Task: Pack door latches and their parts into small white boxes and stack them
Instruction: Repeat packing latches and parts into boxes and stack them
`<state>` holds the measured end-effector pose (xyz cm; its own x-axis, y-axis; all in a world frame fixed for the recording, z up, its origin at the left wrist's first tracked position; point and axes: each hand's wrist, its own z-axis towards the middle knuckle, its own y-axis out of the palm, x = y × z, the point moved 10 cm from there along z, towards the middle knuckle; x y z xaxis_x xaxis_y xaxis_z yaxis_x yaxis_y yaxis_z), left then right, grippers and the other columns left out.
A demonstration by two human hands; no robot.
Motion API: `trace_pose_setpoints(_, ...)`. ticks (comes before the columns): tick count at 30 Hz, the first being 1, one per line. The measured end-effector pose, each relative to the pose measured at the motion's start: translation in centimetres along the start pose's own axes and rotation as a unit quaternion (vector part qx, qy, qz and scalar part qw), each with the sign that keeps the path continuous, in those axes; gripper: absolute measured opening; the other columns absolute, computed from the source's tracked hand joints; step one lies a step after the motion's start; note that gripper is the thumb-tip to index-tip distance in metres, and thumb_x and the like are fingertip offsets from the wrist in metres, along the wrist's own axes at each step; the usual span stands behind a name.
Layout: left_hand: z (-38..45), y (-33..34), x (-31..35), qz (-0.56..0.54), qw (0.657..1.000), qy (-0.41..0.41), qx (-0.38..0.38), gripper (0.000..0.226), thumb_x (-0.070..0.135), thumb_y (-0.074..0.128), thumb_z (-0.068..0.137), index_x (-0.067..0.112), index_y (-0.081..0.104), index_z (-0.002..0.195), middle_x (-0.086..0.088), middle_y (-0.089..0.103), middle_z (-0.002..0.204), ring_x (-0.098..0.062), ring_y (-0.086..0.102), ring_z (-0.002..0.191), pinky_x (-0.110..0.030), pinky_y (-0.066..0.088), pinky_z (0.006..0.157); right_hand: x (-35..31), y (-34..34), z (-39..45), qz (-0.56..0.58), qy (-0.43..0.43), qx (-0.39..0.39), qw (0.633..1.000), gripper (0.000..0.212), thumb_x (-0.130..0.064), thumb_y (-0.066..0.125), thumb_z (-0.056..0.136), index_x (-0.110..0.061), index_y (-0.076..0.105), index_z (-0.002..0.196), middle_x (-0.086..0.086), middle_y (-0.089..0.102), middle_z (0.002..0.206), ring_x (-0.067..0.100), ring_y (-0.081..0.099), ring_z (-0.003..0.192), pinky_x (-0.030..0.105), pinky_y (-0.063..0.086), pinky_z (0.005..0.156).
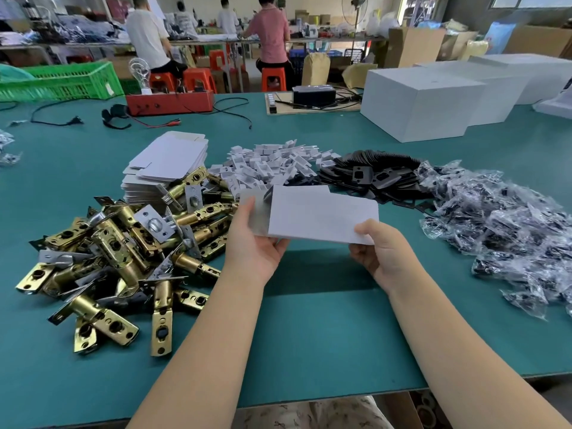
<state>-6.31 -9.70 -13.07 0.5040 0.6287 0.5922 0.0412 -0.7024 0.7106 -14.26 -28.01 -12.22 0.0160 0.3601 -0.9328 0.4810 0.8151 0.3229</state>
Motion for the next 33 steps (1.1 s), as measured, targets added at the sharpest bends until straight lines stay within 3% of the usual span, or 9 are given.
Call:
trace_pose_setpoints(4,0.3,-1.7,1.2,-0.002,0.999,-0.015,0.041,0.017,0.024,0.069,0.085,0.014,0.064,0.098,-0.005,0.075,0.081,-0.021,0.072,0.070,-0.029,0.059,0.063,-0.5,0.0,0.0,-0.032,-0.015,-0.016,0.999,0.005,-0.014,0.059,0.067,-0.012,0.057,0.071,-0.004,0.056,0.054,0.012,0.046,0.046,0.023,0.044,0.049)
trace_pose_setpoints(9,0.5,-1.6,3.4,0.192,0.981,0.025,0.004,0.011,0.023,0.072,0.084,0.014,0.069,0.090,-0.004,0.075,0.080,-0.018,0.071,0.069,-0.028,0.056,0.053,-0.6,-1.0,0.3,-0.004,-0.025,0.002,1.000,0.022,-0.007,0.060,0.086,-0.014,0.058,0.065,-0.004,0.051,0.048,0.010,0.044,0.043,0.021,0.042,0.046)
trace_pose_setpoints(13,-0.1,0.0,3.4,0.319,0.944,0.079,-0.024,0.015,0.029,0.067,0.089,0.020,0.075,0.081,0.003,0.076,0.084,-0.016,0.071,0.078,-0.034,0.055,0.072,-0.2,-1.2,0.4,0.019,-0.014,0.026,0.999,0.007,-0.016,0.069,0.080,-0.017,0.062,0.083,-0.007,0.067,0.064,0.009,0.061,0.061,0.021,0.050,0.053)
trace_pose_setpoints(17,-1.1,1.7,2.7,0.439,0.879,0.185,0.005,0.025,0.026,0.049,0.098,0.036,0.067,0.082,0.022,0.071,0.078,0.003,0.065,0.076,-0.029,0.051,0.066,0.3,0.3,0.0,0.116,-0.015,0.001,0.993,0.048,-0.017,0.076,0.058,-0.014,0.060,0.104,-0.003,0.075,0.085,0.014,0.071,0.079,0.029,0.058,0.064)
trace_pose_setpoints(21,-1.4,1.8,1.6,0.400,0.890,0.216,0.038,0.023,0.021,0.040,0.101,0.032,0.060,0.101,0.010,0.063,0.099,-0.011,0.059,0.092,-0.027,0.046,0.069,0.3,0.8,-0.2,0.091,-0.028,-0.007,0.995,0.039,-0.013,0.074,0.068,-0.018,0.059,0.104,-0.005,0.074,0.085,0.013,0.071,0.078,0.031,0.057,0.059)
trace_pose_setpoints(26,-0.5,2.3,-1.5,0.108,0.991,-0.005,-0.074,0.032,0.013,0.049,0.097,0.008,0.060,0.126,-0.015,0.064,0.125,-0.028,0.062,0.107,-0.045,0.050,0.095,0.2,0.0,0.3,0.072,-0.031,0.019,0.997,0.026,-0.009,0.071,0.079,-0.017,0.059,0.100,-0.006,0.074,0.080,0.013,0.072,0.074,0.030,0.057,0.055)
trace_pose_setpoints(29,-1.5,3.9,-1.9,0.012,0.982,-0.050,-0.182,0.063,-0.005,0.044,0.071,0.005,0.052,0.132,-0.019,0.060,0.131,-0.034,0.059,0.115,-0.055,0.040,0.106,0.2,-1.0,0.6,0.140,-0.018,0.048,0.989,0.019,-0.009,0.066,0.084,-0.014,0.059,0.100,-0.004,0.074,0.076,0.012,0.071,0.068,0.028,0.056,0.053)
trace_pose_setpoints(31,-2.3,5.2,-2.1,0.050,0.965,-0.041,-0.255,0.075,-0.011,0.037,0.061,0.009,0.053,0.131,-0.019,0.060,0.129,-0.038,0.056,0.120,-0.061,0.041,0.102,0.1,-1.3,0.6,0.157,-0.017,0.051,0.986,0.019,-0.010,0.066,0.084,-0.013,0.059,0.101,-0.003,0.074,0.075,0.012,0.071,0.068,0.028,0.055,0.053)
trace_pose_setpoints(33,-2.2,5.1,-2.2,0.142,0.958,-0.013,-0.248,0.080,-0.019,0.033,0.062,0.018,0.054,0.129,-0.016,0.056,0.132,-0.038,0.053,0.123,-0.063,0.047,0.094,-0.2,-1.4,0.5,0.146,-0.027,0.044,0.988,0.018,-0.011,0.067,0.083,-0.013,0.059,0.099,-0.004,0.074,0.075,0.011,0.071,0.068,0.027,0.055,0.053)
